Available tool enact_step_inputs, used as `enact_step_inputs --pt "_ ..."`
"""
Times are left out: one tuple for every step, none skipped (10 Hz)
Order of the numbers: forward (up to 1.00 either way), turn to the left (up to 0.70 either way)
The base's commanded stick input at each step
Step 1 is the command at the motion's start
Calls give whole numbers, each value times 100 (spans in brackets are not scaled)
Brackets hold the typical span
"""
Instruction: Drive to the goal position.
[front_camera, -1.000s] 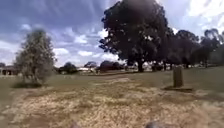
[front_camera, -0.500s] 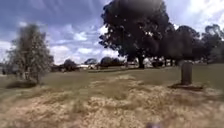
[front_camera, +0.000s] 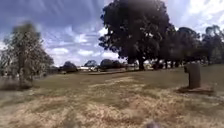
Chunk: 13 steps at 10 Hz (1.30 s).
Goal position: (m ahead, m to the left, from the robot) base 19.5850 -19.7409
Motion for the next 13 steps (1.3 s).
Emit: enact_step_inputs --pt "70 0" --pt "70 0" --pt "70 0" --pt "70 0" --pt "70 0" --pt "70 0" --pt "70 0" --pt "70 0" --pt "70 0" --pt "70 0" --pt "70 0" --pt "70 0" --pt "70 0"
